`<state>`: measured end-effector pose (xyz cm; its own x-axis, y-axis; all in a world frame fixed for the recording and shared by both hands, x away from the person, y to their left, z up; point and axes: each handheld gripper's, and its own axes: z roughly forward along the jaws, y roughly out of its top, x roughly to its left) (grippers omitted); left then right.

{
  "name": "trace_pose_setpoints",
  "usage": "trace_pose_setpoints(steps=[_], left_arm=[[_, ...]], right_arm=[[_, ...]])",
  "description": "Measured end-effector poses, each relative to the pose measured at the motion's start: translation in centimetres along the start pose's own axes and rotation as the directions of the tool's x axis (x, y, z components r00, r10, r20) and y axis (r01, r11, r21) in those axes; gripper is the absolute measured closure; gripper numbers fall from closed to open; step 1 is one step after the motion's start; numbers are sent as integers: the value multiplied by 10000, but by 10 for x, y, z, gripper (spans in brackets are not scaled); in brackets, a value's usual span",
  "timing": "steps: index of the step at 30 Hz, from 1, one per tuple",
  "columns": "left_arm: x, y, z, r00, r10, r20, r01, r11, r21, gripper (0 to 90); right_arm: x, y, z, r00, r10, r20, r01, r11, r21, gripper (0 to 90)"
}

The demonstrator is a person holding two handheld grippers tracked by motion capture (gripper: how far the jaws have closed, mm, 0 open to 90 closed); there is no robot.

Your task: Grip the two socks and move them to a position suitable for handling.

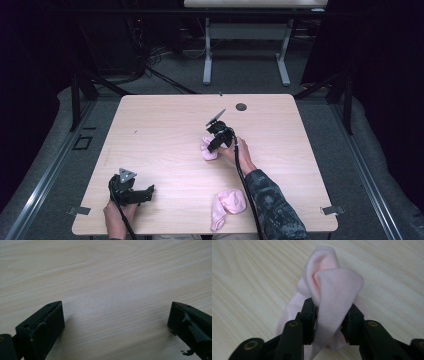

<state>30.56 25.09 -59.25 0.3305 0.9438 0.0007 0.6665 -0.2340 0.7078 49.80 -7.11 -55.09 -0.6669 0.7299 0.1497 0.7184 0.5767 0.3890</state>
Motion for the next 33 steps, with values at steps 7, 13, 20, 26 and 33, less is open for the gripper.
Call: trace_pose_setpoints(steps=[7,13,20,26,33], left_arm=[[0,0,0,10000,-2,9,2,10000,4,8],[0,0,0,10000,-7,4,7,10000,-4,8],[0,0,0,10000,-8,-1,8,10000,-3,8],[0,0,0,10000,-21,-10,21,10000,-10,8],[0,0,0,10000,-19,-10,19,10000,-17,8]], right_arm=[[3,-3,-8,9999,36,-156,-41,9995,-320,783],[13,-8,-41,9992,-366,-164,351,9960,-826,781],[35,-29,-86,9921,-1257,51,1253,9844,-1236,776],[47,-56,-90,9860,-1665,-110,1647,9816,-969,771],[51,-72,-69,9837,-1729,-487,1707,9843,-454,768]])
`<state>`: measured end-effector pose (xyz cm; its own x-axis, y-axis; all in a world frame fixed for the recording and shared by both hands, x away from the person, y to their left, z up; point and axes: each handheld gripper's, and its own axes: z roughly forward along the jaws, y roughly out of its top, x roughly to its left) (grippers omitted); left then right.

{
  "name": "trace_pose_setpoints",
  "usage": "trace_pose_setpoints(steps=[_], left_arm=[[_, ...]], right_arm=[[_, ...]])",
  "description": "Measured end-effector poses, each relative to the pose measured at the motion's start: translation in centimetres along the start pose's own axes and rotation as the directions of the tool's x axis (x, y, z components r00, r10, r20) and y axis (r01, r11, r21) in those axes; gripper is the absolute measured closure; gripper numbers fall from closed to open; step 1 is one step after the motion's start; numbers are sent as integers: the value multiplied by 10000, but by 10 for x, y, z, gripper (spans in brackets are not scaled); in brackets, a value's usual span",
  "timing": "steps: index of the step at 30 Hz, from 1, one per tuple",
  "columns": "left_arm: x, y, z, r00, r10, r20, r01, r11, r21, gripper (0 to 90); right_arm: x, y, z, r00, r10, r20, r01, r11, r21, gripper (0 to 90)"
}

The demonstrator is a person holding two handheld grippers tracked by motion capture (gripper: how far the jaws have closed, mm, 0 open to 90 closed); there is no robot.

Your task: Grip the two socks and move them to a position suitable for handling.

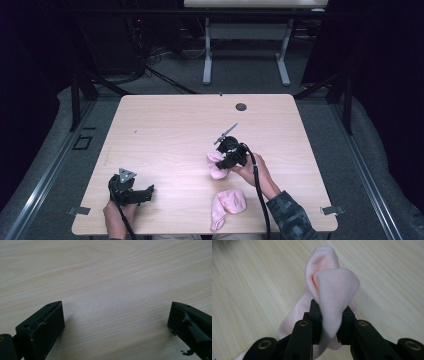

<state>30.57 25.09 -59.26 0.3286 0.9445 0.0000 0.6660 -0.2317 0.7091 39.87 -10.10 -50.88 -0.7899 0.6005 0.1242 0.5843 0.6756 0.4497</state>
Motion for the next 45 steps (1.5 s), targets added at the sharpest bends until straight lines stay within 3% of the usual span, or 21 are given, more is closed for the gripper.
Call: trace_pose_setpoints(steps=[4,11,13,14,15,16,19,23,25,29,33,37,40,43,45], left_arm=[[0,0,0,10000,1,1,-1,10000,1,8],[0,0,0,10000,-23,-13,23,10000,-21,8],[0,0,0,10000,-26,-8,26,10000,-26,8],[0,0,0,10000,-28,-8,28,10000,-26,8],[0,0,0,10000,-35,0,35,10000,-27,8],[0,0,0,10000,-35,0,35,10000,-27,8],[0,0,0,10000,-22,-9,22,10000,-17,7],[0,0,0,10000,-24,-7,24,10000,-15,7],[0,0,1,10000,-36,-42,36,10000,-63,7],[0,0,1,10000,-25,-33,25,10000,-60,7],[1,1,1,9999,92,92,-92,10000,18,7],[4,2,2,9992,262,305,-262,9997,-10,0],[4,3,3,9990,322,325,-324,9995,41,0],[4,14,-2,9989,139,459,-183,9949,988,0],[2,18,-5,9981,157,595,-216,9948,993,0]], right_arm=[[-3,-6,15,9999,87,-60,-85,9995,307,760],[-12,-7,35,9991,91,413,-118,9977,661,694],[-15,-7,36,9987,99,503,-129,9981,597,559],[-15,-7,36,9987,99,503,-129,9981,597,559],[-15,-7,31,9977,149,657,-169,9994,301,361],[-15,-7,31,9977,149,657,-169,9994,301,361],[-17,-8,11,9975,239,660,-212,9989,-422,177],[-15,-14,-3,9979,335,560,-293,9969,-728,125],[-12,-25,-14,9978,347,559,-299,9960,-841,53],[-10,-38,-21,9977,375,566,-317,9944,-1008,28],[-8,-58,-32,9960,695,559,-601,9861,-1552,26],[-3,-83,-40,9933,1036,514,-928,9794,-1793,32],[-3,-93,-43,9916,1200,478,-1088,9755,-1914,35],[-3,-110,-48,9864,1543,563,-1409,9712,-1924,41],[-1,-117,-48,9847,1611,660,-1456,9699,-1950,48]])
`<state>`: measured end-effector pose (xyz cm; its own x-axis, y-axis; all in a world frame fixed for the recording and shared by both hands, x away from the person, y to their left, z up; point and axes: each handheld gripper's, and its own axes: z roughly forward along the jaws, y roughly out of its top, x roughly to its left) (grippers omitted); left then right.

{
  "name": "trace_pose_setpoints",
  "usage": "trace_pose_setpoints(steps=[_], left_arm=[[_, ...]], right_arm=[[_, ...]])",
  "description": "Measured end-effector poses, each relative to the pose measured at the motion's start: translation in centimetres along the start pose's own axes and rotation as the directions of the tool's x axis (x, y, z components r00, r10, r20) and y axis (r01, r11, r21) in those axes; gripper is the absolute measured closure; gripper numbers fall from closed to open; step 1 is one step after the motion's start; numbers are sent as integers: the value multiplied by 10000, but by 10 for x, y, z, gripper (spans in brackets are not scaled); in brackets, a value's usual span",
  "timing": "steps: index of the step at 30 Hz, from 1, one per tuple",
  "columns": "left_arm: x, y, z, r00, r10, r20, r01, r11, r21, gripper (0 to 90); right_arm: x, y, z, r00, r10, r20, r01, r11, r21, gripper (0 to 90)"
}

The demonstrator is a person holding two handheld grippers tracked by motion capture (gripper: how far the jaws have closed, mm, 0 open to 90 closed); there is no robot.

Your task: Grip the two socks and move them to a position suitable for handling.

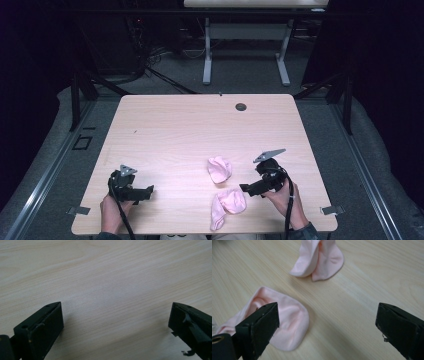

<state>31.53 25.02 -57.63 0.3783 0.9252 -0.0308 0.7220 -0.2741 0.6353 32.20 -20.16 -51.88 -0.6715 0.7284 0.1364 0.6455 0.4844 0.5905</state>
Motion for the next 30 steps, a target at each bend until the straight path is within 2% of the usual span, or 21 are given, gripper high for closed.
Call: trace_pose_setpoints(steps=[2,4,6,7,8,11,12,13,14,15,17,21,22,23,24,25,26,27,28,29,30], left_arm=[[-7,10,-7,9998,151,140,-150,9999,-35,0],[-19,22,-13,9978,547,377,-544,9985,-70,3],[-37,36,-16,9921,1044,691,-1034,9945,-180,3],[-56,51,-17,9818,1521,1135,-1501,9883,-254,5],[-56,51,-17,9818,1521,1135,-1501,9883,-254,9],[-85,71,-14,9606,2274,1595,-2251,9738,-325,41],[-94,77,-12,9561,2420,1654,-2414,9701,-239,56],[-109,87,-6,9456,2618,1932,-2636,9645,-168,73],[-109,87,-6,9456,2618,1932,-2636,9645,-168,85],[-116,91,-4,9398,2700,2092,-2728,9619,-159,85],[-130,97,0,9242,3036,2316,-3105,9505,-69,111],[-155,106,10,8848,3642,2905,-3875,9215,249,148],[-161,108,12,8743,3750,3082,-4048,9137,366,190],[-167,110,15,8647,3817,3265,-4181,9072,467,190],[-178,114,20,8417,3975,3655,-4487,8914,639,236],[-178,114,20,8417,3975,3655,-4487,8914,639,266],[-184,115,22,8336,4024,3785,-4581,8864,668,266],[-189,117,24,8243,4064,3941,-4690,8802,733,292],[-194,119,26,8103,4099,4188,-4824,8723,795,330],[-199,120,28,7995,4099,4391,-4913,8668,853,330],[-204,121,30,7884,4149,4541,-5054,8578,938,384]], right_arm=[[0,-7,-2,9999,89,54,-89,10000,-32,50],[0,-11,-3,9998,174,64,-173,9998,-82,52],[0,-17,-6,9994,338,119,-336,9993,-144,55],[0,-23,-10,9989,428,176,-424,9988,-226,57],[0,-23,-10,9989,428,176,-424,9988,-226,57],[-1,-31,-15,9982,555,215,-548,9980,-317,63],[-1,-33,-17,9978,612,238,-605,9977,-303,64],[-1,-38,-17,9969,748,253,-738,9965,-388,67],[-1,-38,-17,9969,748,253,-738,9965,-388,67],[0,-40,-18,9966,789,245,-781,9964,-327,69],[2,-46,-17,9962,837,254,-830,9962,-264,71],[5,-52,-14,9951,962,213,-956,9950,-277,75],[5,-54,-12,9948,1008,149,-1003,9945,-290,76],[5,-54,-12,9948,1008,149,-1003,9945,-290,76],[6,-55,-11,9943,1060,133,-1055,9940,-296,78],[6,-55,-11,9943,1060,133,-1055,9940,-296,78],[6,-55,-10,9943,1056,159,-1051,9941,-277,80],[6,-55,-11,9941,1064,187,-1059,9940,-272,80],[4,-55,-12,9939,1075,247,-1067,9937,-344,80],[4,-55,-12,9939,1075,247,-1067,9937,-344,80],[3,-55,-13,9938,1077,267,-1065,9935,-407,81]])
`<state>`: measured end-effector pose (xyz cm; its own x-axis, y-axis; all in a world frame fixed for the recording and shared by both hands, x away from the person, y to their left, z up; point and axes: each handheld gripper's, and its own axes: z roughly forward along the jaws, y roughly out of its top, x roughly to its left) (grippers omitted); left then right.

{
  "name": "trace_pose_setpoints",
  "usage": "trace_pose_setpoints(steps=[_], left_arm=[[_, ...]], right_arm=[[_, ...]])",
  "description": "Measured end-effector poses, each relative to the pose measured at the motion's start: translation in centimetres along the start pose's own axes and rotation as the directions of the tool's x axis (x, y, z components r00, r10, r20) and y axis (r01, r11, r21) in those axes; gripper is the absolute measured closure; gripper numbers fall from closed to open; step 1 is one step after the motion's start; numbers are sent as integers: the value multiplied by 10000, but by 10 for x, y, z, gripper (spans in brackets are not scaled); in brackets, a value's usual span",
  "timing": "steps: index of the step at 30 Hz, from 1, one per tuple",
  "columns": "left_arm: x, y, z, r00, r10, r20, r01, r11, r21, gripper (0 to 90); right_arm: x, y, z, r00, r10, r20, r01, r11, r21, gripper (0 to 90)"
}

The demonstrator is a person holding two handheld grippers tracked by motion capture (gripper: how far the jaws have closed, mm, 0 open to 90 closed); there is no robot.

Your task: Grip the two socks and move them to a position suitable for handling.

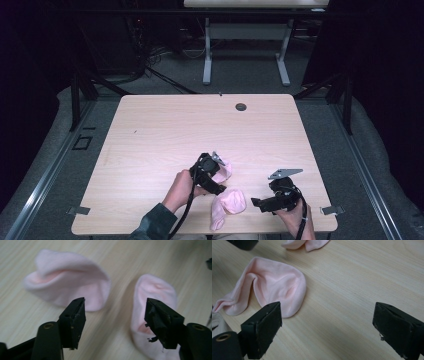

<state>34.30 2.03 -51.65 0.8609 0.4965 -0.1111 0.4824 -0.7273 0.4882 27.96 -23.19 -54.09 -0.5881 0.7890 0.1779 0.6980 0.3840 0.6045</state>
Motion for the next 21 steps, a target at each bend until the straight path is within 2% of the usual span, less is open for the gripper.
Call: trace_pose_setpoints(steps=[2,3,4,5,6,7,8,9,10,11,12,13,18,21], left_arm=[[-4,7,7,9997,219,85,-221,9993,300,401],[-6,10,11,9994,317,158,-324,9985,439,446],[-7,12,15,9988,377,324,-395,9976,569,446],[-8,15,23,9974,458,554,-507,9946,904,502],[-8,15,23,9974,458,554,-507,9946,904,537],[-8,16,30,9958,525,749,-611,9910,1190,581],[-8,16,30,9958,525,749,-611,9910,1190,653],[-9,15,35,9944,591,876,-703,9889,1306,686],[-9,15,35,9944,591,876,-703,9889,1306,748],[-9,15,35,9941,619,885,-730,9891,1277,748],[-9,14,36,9946,615,831,-711,9906,1171,850],[-9,14,36,9946,615,831,-711,9906,1171,877],[-8,11,38,9958,569,716,-643,9924,1050,889],[-9,10,36,9971,457,609,-497,9966,662,891]], right_arm=[[0,0,0,10000,7,24,-7,10000,-33,81],[1,-1,0,10000,-18,-31,18,10000,0,84],[1,-1,0,10000,-18,-31,18,10000,0,84],[2,-1,1,10000,-73,-23,73,10000,-9,87],[2,-1,1,10000,-73,-23,73,10000,-9,87],[3,-2,2,10000,-56,-74,57,10000,64,91],[3,-2,2,10000,-56,-74,57,10000,64,91],[3,-2,4,9999,-112,-95,112,9999,5,93],[3,-2,4,9999,-112,-95,112,9999,5,93],[4,-3,4,9999,-96,-133,97,9999,70,96],[4,-3,5,9998,-126,-144,127,9999,80,99],[4,-3,5,9998,-126,-144,127,9999,80,99],[4,-3,6,9998,-58,-173,58,10000,1,107],[6,-3,7,9998,-78,-199,79,10000,33,107]])
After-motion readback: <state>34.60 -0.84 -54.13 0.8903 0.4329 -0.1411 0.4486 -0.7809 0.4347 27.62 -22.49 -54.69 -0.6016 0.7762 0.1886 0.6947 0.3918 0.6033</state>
